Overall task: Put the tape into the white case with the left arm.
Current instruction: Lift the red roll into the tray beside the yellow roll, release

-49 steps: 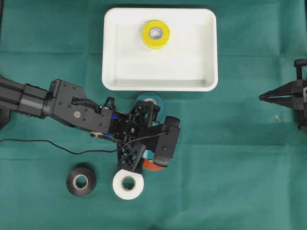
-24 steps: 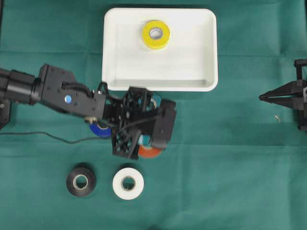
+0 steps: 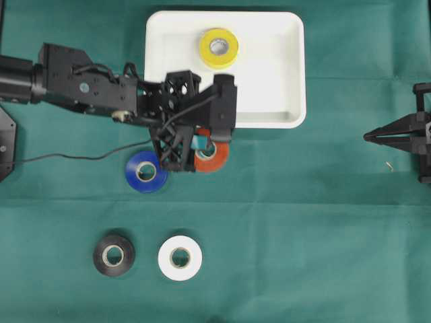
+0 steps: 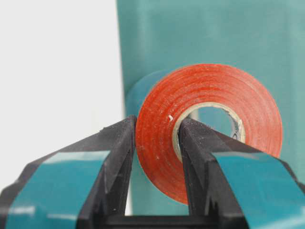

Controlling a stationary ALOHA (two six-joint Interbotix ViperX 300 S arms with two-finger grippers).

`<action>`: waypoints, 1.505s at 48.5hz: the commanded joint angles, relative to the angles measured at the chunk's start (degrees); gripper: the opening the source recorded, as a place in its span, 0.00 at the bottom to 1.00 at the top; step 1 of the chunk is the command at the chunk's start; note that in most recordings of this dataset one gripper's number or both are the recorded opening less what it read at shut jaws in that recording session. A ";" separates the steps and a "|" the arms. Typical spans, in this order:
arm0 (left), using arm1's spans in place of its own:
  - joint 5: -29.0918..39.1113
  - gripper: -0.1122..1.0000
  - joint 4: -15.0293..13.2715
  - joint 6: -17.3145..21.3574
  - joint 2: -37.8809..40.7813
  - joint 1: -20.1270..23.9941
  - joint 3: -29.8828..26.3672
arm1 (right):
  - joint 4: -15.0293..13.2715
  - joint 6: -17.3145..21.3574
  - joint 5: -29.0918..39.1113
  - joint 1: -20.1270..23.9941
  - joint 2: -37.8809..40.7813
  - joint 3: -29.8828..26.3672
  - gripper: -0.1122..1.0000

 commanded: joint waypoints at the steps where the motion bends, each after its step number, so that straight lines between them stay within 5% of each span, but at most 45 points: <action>1: 0.00 0.33 0.18 0.09 -2.46 2.11 -0.09 | 0.00 0.09 -0.53 0.00 0.44 -0.53 0.02; 16: 0.70 0.33 0.18 1.32 -2.90 10.11 1.23 | -0.09 0.09 -0.53 -0.09 0.44 -0.53 0.02; 39: -1.58 0.33 0.18 11.34 -0.44 21.09 1.58 | 0.00 0.09 -0.53 0.00 0.53 -0.53 0.02; 70: -3.60 0.34 0.18 13.01 2.20 24.96 1.76 | -0.09 0.09 -0.53 0.00 0.53 -0.53 0.02; 73: -3.60 0.44 0.18 13.10 2.02 24.96 1.93 | -0.09 0.09 -0.62 -0.09 0.53 -0.53 0.02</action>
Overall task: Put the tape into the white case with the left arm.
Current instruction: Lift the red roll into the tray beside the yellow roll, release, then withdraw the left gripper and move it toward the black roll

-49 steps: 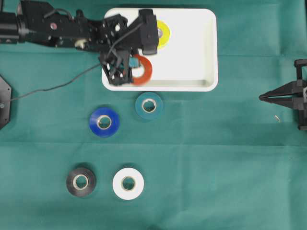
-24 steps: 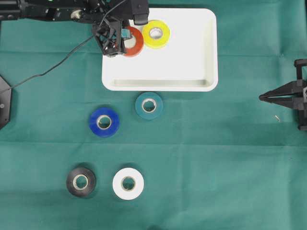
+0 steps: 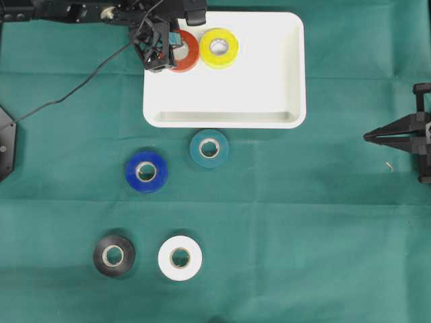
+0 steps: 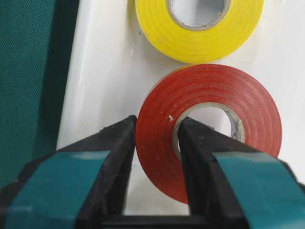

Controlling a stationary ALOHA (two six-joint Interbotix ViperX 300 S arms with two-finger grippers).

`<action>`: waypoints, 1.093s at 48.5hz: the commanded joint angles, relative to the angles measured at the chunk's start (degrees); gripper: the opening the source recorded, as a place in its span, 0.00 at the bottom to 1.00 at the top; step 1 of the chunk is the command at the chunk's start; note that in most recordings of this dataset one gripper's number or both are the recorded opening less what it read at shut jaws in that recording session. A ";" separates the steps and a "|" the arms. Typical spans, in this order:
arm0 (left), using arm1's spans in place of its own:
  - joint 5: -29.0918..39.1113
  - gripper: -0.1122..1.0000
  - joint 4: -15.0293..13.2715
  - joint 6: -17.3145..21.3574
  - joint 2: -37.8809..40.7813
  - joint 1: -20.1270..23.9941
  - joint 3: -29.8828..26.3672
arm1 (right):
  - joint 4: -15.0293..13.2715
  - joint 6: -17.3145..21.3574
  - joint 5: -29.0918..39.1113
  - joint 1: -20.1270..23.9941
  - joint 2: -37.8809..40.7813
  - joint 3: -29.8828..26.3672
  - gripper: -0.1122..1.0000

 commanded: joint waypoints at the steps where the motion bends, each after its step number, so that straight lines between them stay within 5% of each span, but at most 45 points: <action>1: -0.18 0.50 0.00 0.09 -1.23 0.09 -0.35 | 0.00 0.09 -0.53 0.00 0.53 -0.53 0.02; 8: -0.09 0.87 0.00 -0.18 -1.85 0.09 0.09 | 0.00 0.09 -0.53 -0.09 0.53 -0.53 0.02; 12: -0.09 0.97 0.00 -0.18 -2.29 0.09 0.35 | 0.00 0.09 -0.62 -0.09 0.53 -0.53 0.02; 32: -0.09 0.96 -0.09 -0.53 -7.03 -1.14 3.78 | 0.00 0.09 -0.62 -0.09 0.53 -0.53 0.02; 53: 0.00 0.96 -0.26 -0.79 -18.54 -9.49 12.57 | -0.09 0.09 -0.62 -0.09 0.44 -0.53 0.02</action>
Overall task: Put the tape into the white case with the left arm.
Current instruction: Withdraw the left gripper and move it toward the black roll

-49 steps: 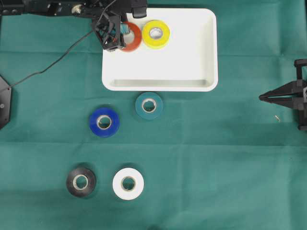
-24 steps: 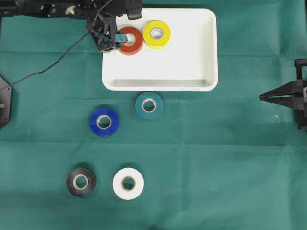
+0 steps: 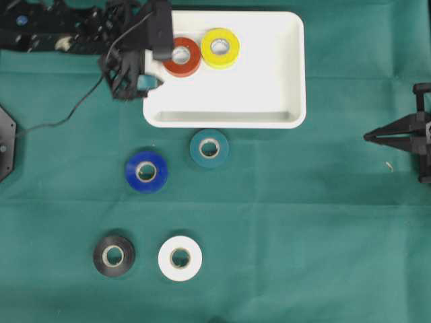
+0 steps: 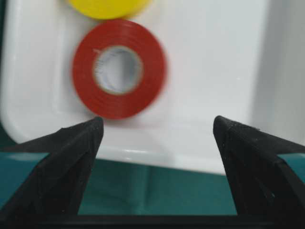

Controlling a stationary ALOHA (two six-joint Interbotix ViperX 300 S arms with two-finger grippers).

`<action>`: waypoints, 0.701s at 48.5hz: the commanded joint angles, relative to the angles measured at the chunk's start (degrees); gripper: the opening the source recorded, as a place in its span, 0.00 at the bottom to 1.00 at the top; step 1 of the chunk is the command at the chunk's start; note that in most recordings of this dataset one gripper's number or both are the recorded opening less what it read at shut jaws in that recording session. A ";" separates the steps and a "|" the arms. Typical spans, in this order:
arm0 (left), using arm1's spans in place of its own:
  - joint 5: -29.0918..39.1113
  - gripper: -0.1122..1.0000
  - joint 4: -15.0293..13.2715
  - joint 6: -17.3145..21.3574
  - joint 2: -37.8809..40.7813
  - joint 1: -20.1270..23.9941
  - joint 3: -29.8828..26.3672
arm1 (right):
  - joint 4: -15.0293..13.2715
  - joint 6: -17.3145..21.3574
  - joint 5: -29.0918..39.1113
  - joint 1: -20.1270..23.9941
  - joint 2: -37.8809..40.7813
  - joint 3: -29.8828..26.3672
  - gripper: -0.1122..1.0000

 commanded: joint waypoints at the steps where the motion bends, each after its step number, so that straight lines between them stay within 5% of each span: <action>1: -0.18 0.96 -0.18 -0.09 -3.87 -2.20 1.23 | 0.00 0.09 -0.62 -0.09 0.44 -0.53 0.02; 34: -0.53 0.95 -0.18 -7.91 -21.09 -11.16 13.97 | 0.00 0.09 -0.62 -0.09 0.44 -0.53 0.02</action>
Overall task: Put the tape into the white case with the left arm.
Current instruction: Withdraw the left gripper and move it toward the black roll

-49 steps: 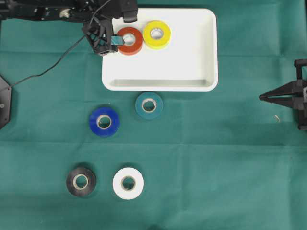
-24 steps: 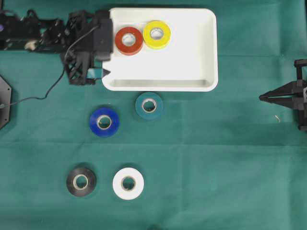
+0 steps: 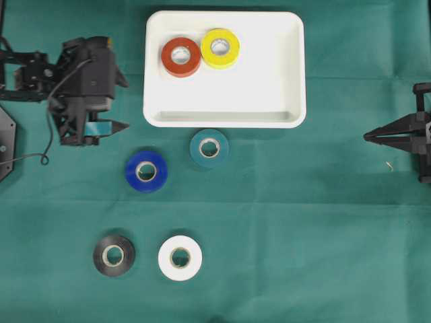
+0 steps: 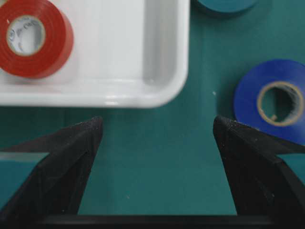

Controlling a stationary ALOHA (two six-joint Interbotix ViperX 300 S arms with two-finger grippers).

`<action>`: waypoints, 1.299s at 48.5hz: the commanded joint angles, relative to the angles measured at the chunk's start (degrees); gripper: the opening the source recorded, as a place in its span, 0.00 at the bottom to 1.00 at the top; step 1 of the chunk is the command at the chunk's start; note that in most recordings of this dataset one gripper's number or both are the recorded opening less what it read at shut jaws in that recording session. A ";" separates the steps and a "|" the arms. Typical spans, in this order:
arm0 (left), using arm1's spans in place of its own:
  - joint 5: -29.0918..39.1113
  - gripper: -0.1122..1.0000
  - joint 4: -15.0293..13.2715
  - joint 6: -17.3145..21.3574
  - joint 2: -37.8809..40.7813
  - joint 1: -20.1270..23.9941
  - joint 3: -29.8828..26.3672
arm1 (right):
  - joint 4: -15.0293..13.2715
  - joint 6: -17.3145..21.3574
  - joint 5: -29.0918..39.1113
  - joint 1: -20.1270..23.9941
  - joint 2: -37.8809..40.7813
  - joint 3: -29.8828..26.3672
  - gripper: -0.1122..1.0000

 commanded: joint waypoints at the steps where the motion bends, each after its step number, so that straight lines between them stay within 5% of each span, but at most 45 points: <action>1: -0.53 0.95 -0.09 -0.44 -3.08 -0.79 0.97 | 0.00 0.09 -0.53 -0.09 0.44 -0.53 0.02; 27: -0.62 0.95 -0.09 -2.37 -18.28 -2.72 10.37 | 0.00 0.09 -0.53 -0.09 0.53 -0.53 0.02; 63: -2.37 0.95 -0.18 -2.46 -17.93 -5.54 10.90 | 0.00 0.00 -0.53 0.00 0.53 -0.53 0.02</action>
